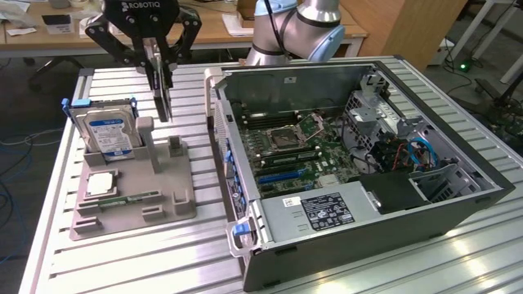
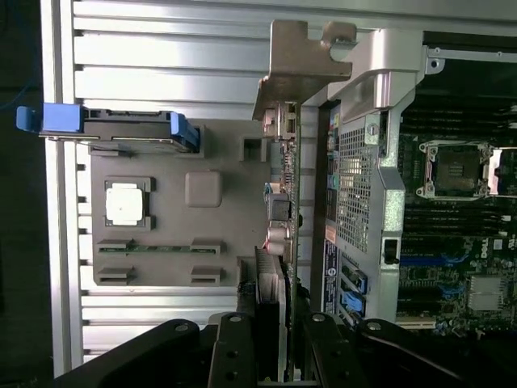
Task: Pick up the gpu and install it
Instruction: 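Pick up the gpu and move the gpu toward the slot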
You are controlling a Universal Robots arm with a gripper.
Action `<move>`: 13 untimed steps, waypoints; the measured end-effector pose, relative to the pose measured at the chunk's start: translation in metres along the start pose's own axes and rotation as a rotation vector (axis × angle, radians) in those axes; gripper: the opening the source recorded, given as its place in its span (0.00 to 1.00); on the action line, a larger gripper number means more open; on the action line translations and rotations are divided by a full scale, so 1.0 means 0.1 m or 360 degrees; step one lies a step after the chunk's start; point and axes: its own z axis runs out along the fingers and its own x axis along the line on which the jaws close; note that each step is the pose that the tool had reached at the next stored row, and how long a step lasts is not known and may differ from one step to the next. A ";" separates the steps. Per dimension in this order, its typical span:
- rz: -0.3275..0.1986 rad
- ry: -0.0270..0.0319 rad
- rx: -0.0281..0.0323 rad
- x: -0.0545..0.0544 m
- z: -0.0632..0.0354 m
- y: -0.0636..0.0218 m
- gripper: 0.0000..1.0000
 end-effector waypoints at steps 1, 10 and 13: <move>0.0000 0.00000 0.00001 0.00 0.000 0.000 0.27; 0.0000 0.00003 0.00002 -0.12 0.005 0.000 0.27; 0.0000 0.00003 0.00002 -0.18 0.009 0.000 0.27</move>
